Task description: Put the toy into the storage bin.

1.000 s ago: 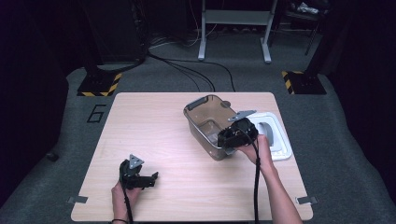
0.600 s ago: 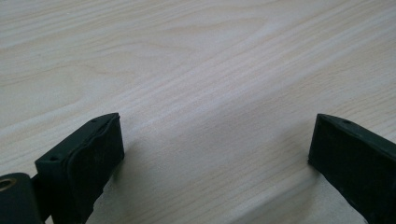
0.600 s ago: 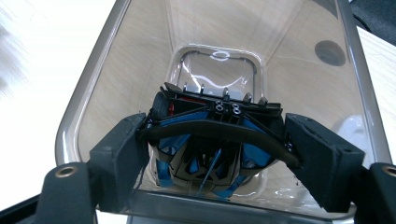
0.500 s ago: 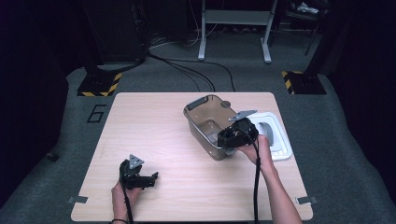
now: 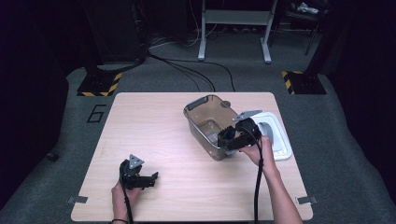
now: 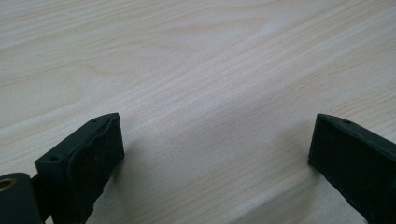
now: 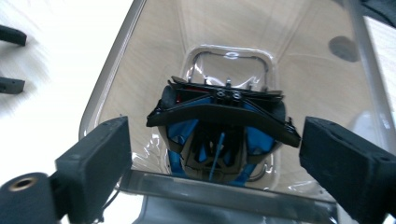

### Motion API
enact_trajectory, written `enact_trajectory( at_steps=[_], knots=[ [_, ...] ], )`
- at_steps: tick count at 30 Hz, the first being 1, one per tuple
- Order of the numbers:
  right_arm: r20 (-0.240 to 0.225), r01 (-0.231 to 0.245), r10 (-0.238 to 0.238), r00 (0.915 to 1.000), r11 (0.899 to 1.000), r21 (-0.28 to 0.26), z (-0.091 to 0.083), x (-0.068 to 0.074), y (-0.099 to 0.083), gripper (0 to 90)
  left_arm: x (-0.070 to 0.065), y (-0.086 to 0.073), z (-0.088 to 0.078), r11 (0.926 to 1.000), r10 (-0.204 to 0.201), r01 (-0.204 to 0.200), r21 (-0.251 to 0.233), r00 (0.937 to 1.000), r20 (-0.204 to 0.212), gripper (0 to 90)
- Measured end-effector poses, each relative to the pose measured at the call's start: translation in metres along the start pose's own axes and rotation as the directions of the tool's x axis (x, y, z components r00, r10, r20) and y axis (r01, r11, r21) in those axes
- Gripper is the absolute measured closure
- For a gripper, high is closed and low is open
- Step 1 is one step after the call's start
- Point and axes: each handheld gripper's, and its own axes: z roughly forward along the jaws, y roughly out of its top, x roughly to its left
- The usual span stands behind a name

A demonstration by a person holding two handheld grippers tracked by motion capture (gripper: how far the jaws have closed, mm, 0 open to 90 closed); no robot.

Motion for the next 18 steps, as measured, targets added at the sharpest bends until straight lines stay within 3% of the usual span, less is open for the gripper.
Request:
enact_trajectory(
  at_steps=[5, 18],
  knots=[
    [0.019, -0.013, 0.014, 0.9997, 0.999, -0.029, -0.012, -0.003, -0.003, 0.4, 0.000, 0.000, 0.000, 1.0000, -0.001, 0.001, -0.001, 1.0000, -0.001, 3.2],
    [0.074, -0.070, 0.075, 0.9945, 0.995, -0.068, -0.043, -0.023, -0.021, 0.0, 0.000, 0.000, 0.000, 1.0000, 0.001, -0.001, 0.000, 1.0000, 0.000, 3.2]
  ],
)
